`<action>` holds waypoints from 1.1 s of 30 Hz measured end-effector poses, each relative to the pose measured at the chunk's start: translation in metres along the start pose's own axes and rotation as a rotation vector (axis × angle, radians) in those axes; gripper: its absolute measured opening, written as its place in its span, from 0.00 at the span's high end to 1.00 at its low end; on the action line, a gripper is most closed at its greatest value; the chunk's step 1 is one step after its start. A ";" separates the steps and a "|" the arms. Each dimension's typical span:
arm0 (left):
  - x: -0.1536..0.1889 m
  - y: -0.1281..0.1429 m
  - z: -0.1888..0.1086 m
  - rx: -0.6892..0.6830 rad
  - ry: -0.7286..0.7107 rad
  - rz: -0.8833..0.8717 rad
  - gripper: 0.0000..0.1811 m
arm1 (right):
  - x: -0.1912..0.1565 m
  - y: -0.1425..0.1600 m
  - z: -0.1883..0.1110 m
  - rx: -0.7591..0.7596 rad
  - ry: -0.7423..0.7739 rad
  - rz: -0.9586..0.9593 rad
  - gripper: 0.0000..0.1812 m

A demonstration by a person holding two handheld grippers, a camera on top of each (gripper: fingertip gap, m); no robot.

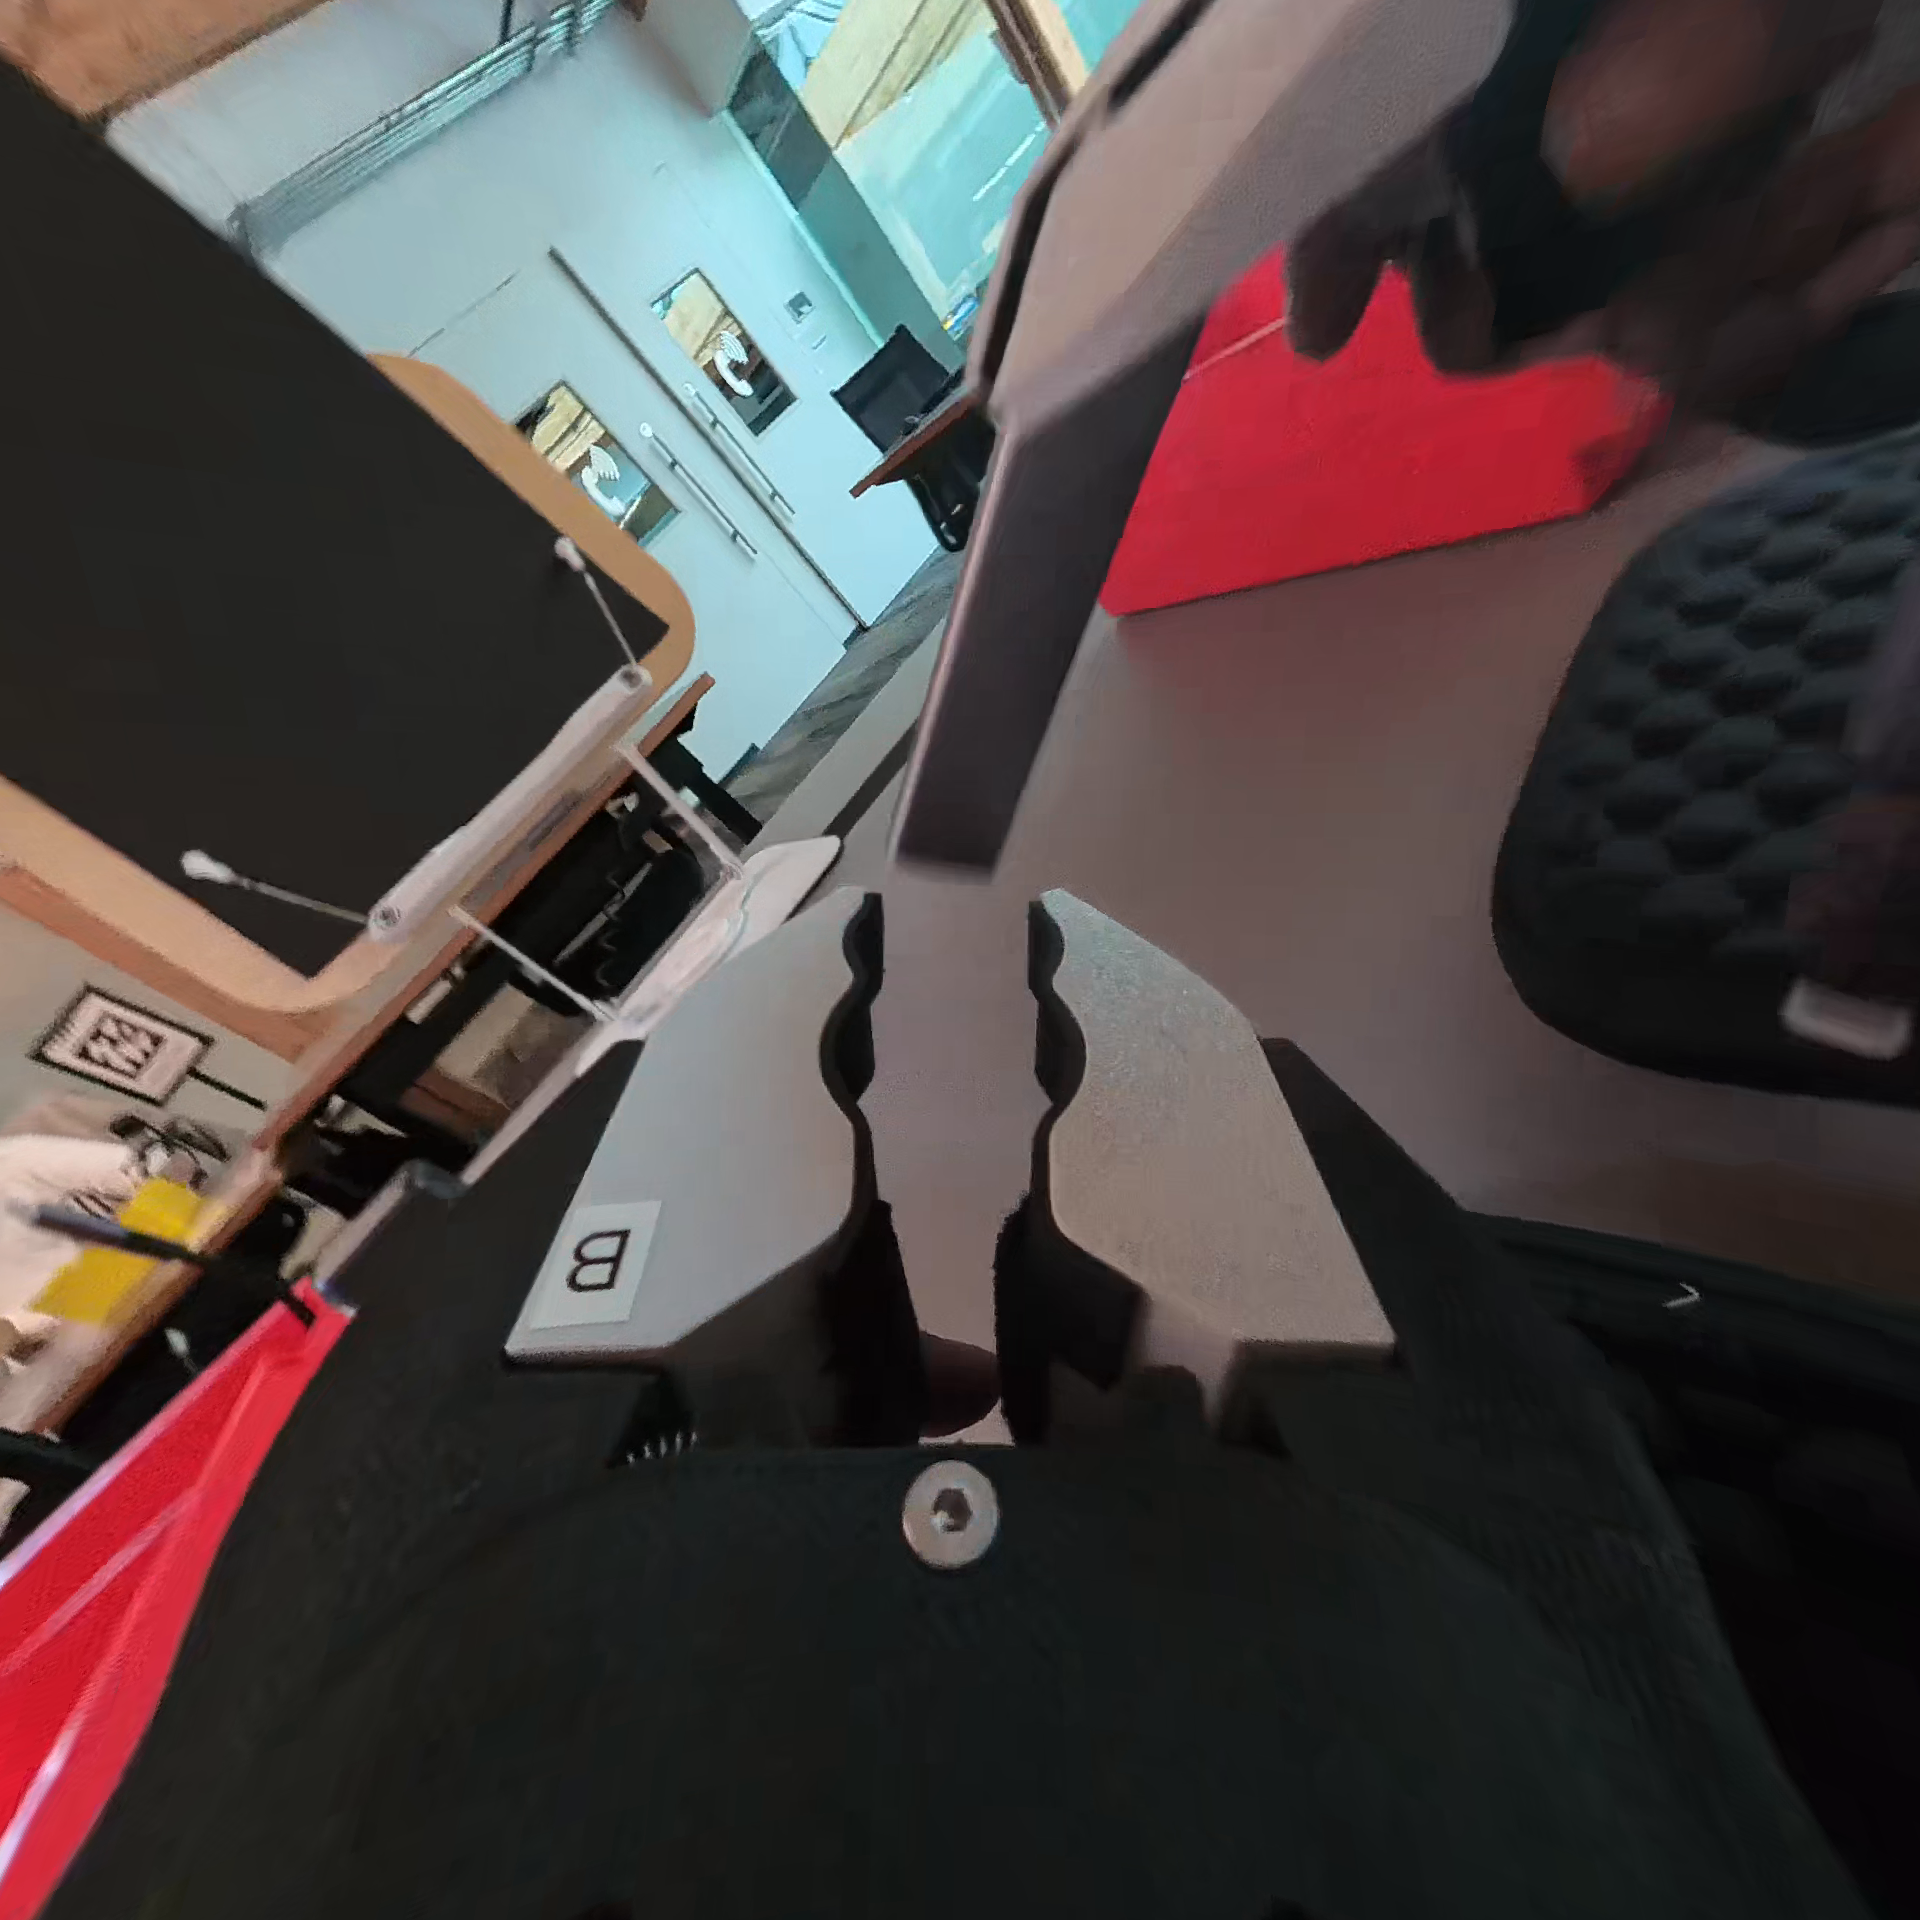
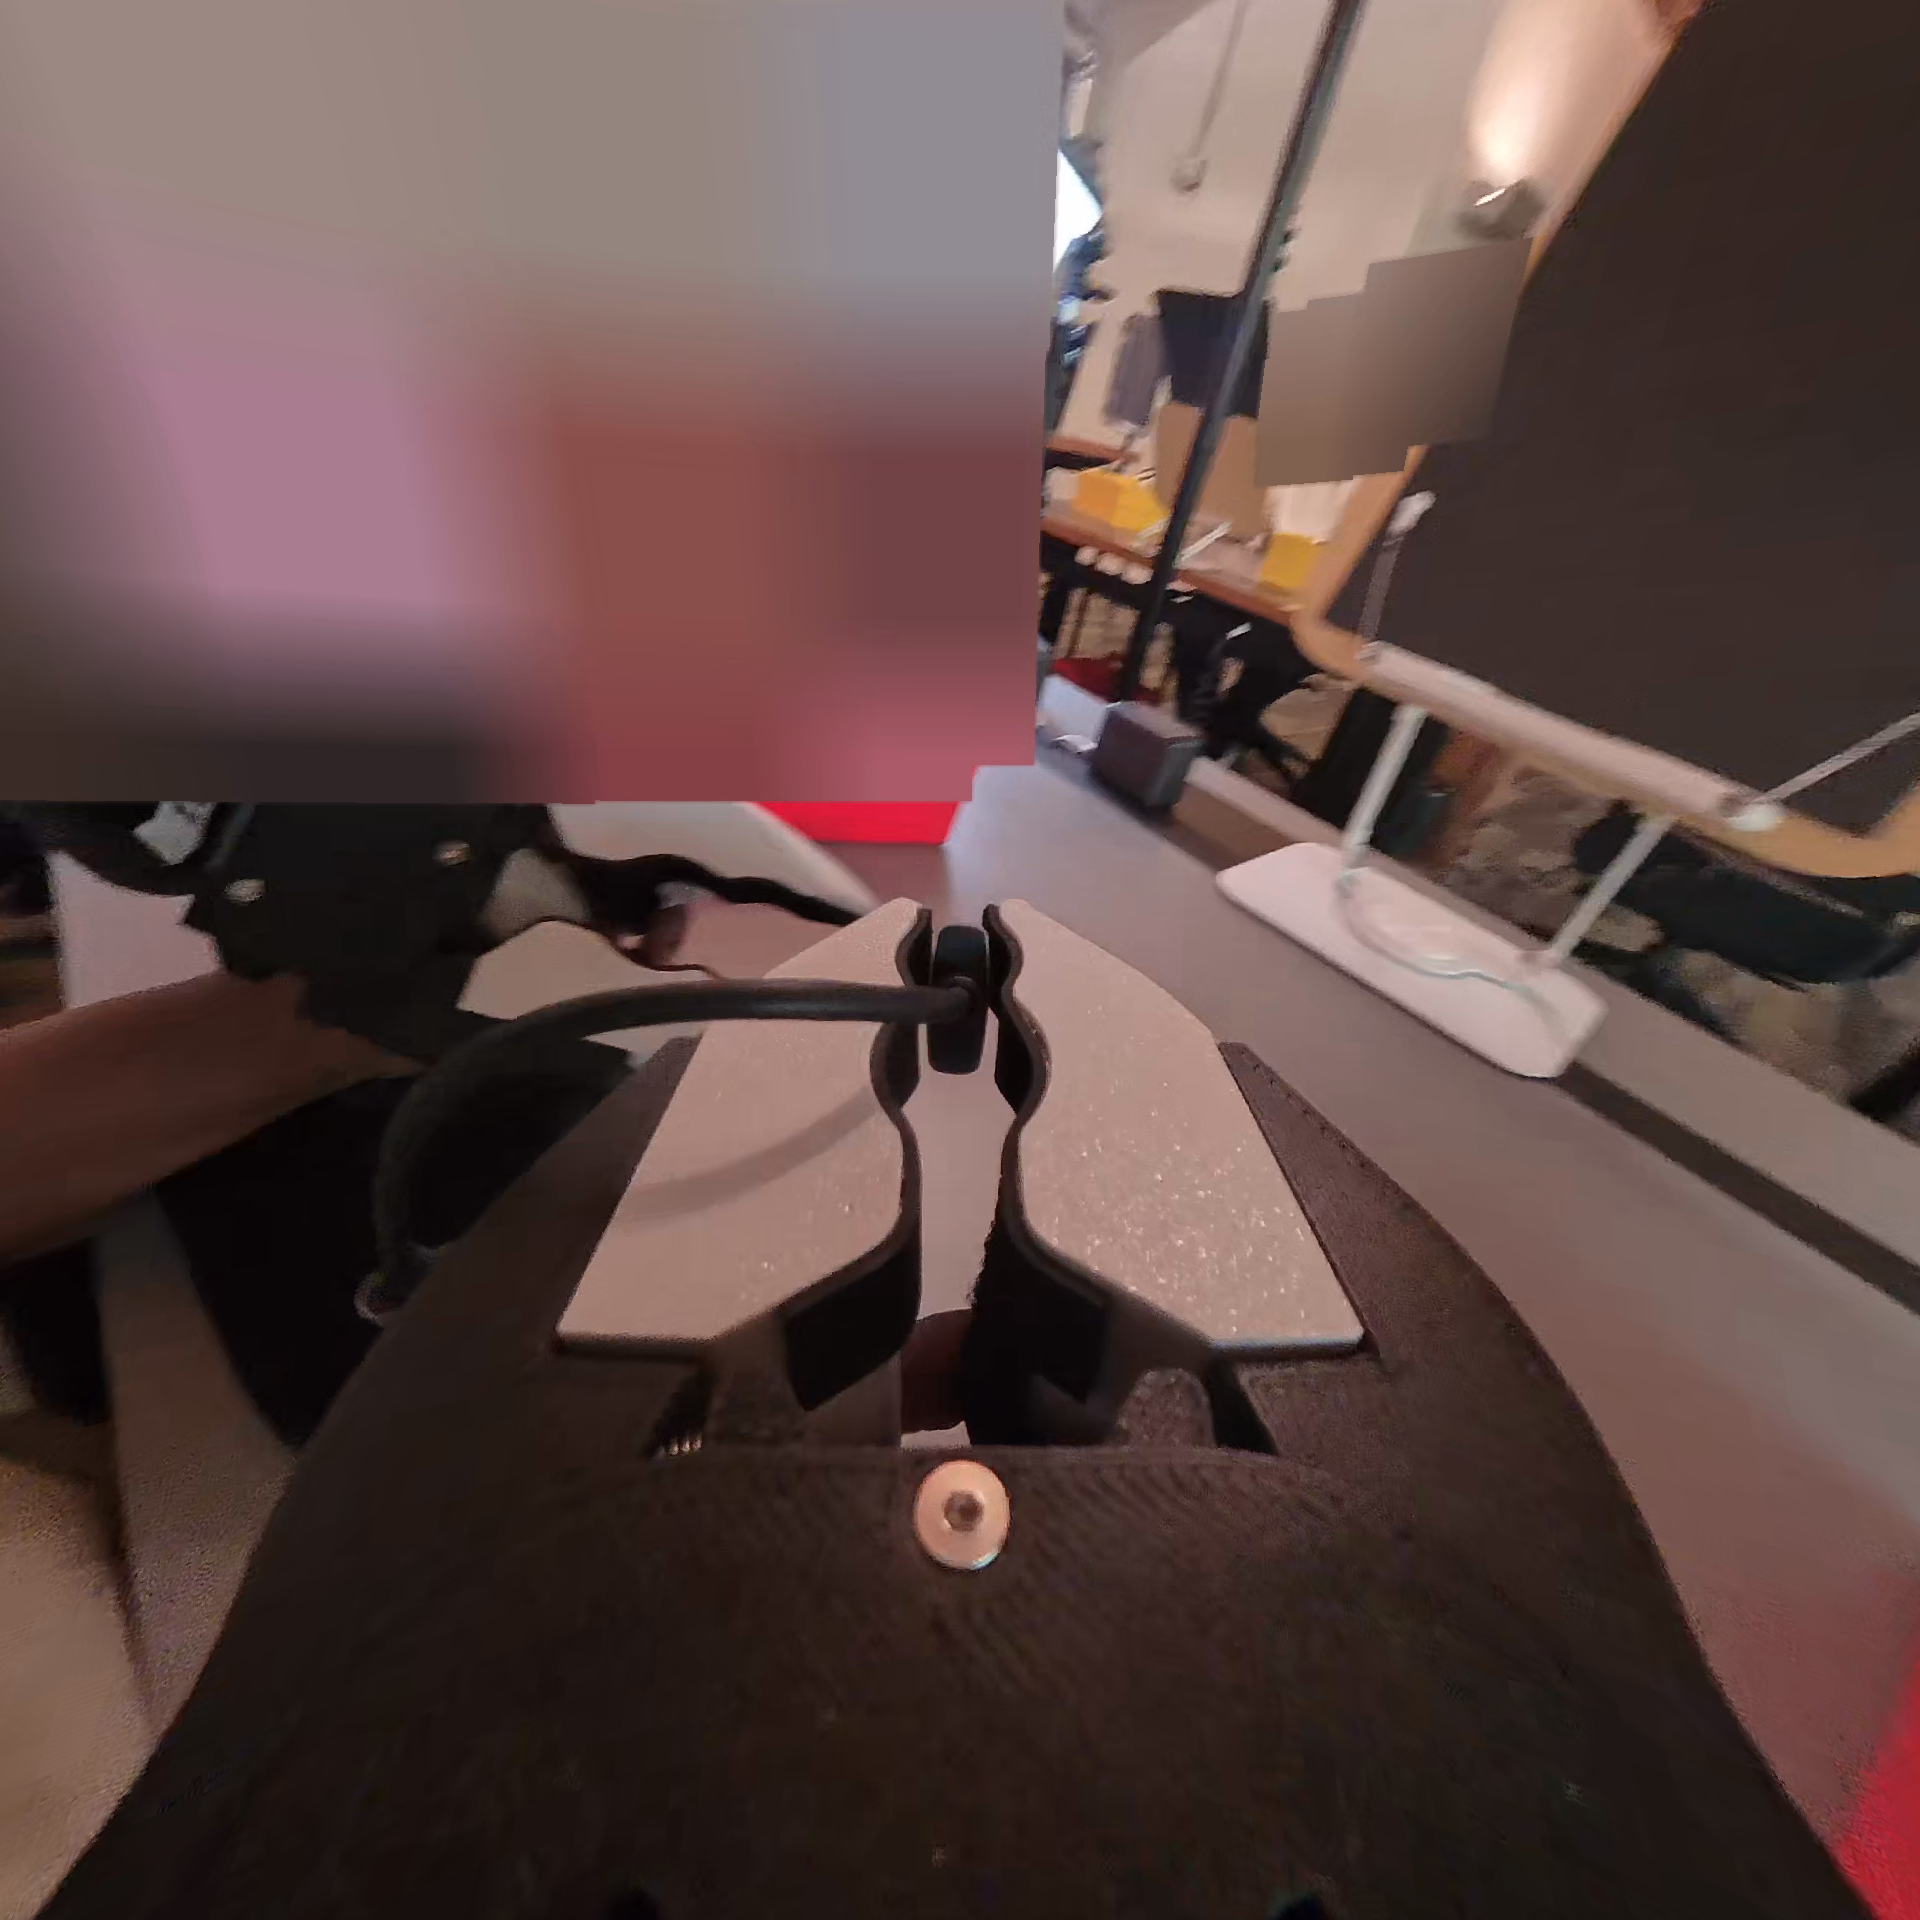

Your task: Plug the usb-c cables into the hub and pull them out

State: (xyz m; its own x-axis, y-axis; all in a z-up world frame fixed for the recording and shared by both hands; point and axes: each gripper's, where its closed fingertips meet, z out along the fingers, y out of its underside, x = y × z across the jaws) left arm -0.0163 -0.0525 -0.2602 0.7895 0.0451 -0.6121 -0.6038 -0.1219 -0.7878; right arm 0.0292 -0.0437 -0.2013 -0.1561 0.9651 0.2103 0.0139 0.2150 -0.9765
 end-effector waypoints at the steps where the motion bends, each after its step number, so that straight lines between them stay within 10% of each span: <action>1: -0.004 0.003 -0.001 -0.006 -0.009 -0.050 0.87 | 0.015 -0.007 -0.006 0.010 0.039 -0.004 0.95; 11: -0.014 0.019 -0.001 -0.060 -0.017 -0.231 0.88 | 0.215 -0.063 -0.110 -0.095 0.694 -0.135 0.95; 19: -0.014 0.020 -0.001 -0.061 -0.009 -0.238 0.89 | 0.349 -0.009 -0.154 -0.464 0.998 -0.120 0.95; 33: -0.013 0.021 0.000 -0.059 0.000 -0.235 0.92 | 0.368 0.132 -0.155 -0.861 0.874 0.149 0.83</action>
State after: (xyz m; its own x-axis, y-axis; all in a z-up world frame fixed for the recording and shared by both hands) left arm -0.0393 -0.0555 -0.2685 0.9077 0.0792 -0.4121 -0.3956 -0.1662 -0.9033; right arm 0.1269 0.3630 -0.2455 0.6101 0.6932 0.3837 0.6721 -0.1964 -0.7139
